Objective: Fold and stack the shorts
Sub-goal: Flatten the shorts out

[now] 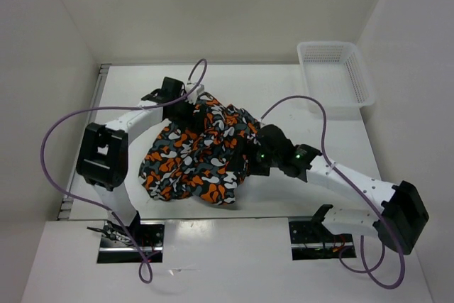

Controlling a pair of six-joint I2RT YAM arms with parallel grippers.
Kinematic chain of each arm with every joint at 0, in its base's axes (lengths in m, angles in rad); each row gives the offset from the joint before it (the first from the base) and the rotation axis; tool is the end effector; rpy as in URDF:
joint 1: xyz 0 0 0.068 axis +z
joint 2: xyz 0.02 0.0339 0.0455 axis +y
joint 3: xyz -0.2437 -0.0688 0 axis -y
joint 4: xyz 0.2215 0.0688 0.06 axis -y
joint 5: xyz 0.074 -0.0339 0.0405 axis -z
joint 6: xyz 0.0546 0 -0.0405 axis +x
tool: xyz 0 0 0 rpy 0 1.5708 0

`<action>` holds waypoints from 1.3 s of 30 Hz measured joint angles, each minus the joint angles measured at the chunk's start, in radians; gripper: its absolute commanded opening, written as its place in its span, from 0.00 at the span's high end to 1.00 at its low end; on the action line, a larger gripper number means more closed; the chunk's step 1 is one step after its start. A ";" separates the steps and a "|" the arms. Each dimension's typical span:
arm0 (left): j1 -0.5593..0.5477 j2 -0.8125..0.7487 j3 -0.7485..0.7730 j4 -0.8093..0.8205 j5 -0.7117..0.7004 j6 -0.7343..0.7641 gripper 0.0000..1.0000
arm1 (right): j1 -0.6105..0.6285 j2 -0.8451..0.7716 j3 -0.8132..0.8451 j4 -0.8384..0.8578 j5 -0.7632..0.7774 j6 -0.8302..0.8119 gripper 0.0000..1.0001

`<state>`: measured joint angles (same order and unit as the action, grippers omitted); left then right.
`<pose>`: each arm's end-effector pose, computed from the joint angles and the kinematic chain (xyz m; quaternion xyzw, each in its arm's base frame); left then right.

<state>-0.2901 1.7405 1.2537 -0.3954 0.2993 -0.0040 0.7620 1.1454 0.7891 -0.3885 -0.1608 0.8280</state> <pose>0.3453 -0.1199 0.2057 0.1825 0.9141 -0.1877 0.3096 0.1690 0.1734 0.2278 -0.0021 0.9135 0.3371 0.2276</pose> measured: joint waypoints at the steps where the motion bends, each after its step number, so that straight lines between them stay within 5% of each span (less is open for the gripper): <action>1: 0.002 0.034 0.014 0.011 0.000 0.000 0.02 | 0.023 0.000 -0.014 0.006 -0.011 0.016 0.06; 4: 0.005 0.116 0.051 0.026 -0.004 -0.001 0.11 | 0.078 0.027 -0.050 0.025 -0.029 0.051 0.07; 5: 0.005 0.135 0.058 0.035 -0.008 -0.002 0.27 | 0.093 0.045 -0.057 0.037 -0.035 0.062 0.15; 6: 0.006 0.151 0.061 0.046 -0.011 -0.006 0.41 | 0.105 0.067 -0.061 0.048 -0.039 0.068 0.44; 9: 0.010 0.176 0.062 0.069 -0.018 -0.003 1.00 | 0.121 0.163 -0.058 0.093 -0.046 0.080 0.93; 16: 0.066 0.160 0.081 0.066 -0.040 0.000 1.00 | 0.073 0.391 0.108 0.024 0.069 0.027 1.00; 20: 0.186 0.039 0.033 0.080 -0.044 0.000 1.00 | -0.173 0.402 0.216 0.008 0.085 -0.076 1.00; 21: 0.218 -0.002 0.017 0.083 -0.045 0.000 1.00 | -0.232 0.417 0.253 0.006 0.089 -0.101 0.99; 25: 0.279 -0.119 -0.031 0.097 -0.056 0.000 1.00 | -0.381 0.603 0.539 -0.023 0.078 -0.192 0.07; 27: 0.272 -0.151 -0.051 0.097 -0.055 0.000 1.00 | -0.399 0.723 0.705 -0.020 0.058 -0.229 0.00; 29: 0.266 -0.161 -0.063 0.093 -0.051 0.002 0.85 | -0.399 0.770 0.769 -0.012 0.043 -0.250 0.00; 30: 0.262 -0.162 -0.071 0.089 -0.049 -0.001 0.71 | -0.398 0.769 0.765 -0.010 0.040 -0.249 0.00; 31: 0.260 -0.164 -0.082 0.089 -0.043 0.002 0.38 | -0.396 0.751 0.742 -0.001 0.041 -0.248 0.01; 33: 0.259 -0.169 -0.103 0.088 -0.029 0.006 0.15 | -0.394 0.677 0.634 0.028 0.042 -0.237 0.09; 36: 0.259 -0.168 -0.114 0.092 -0.003 0.003 0.01 | -0.393 0.500 0.399 0.039 0.034 -0.205 0.34; 38: 0.258 -0.142 -0.103 0.104 0.020 0.001 0.01 | -0.388 0.362 0.241 0.051 0.024 -0.165 0.59; 39: 0.256 -0.113 -0.086 0.110 0.030 0.000 0.01 | -0.384 0.304 0.181 0.051 0.020 -0.152 0.60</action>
<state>-0.0341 1.6272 1.1675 -0.2855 0.3294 -0.0040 0.3782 1.4498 0.9703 -0.3370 -0.1410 0.6758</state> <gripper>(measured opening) 0.992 0.465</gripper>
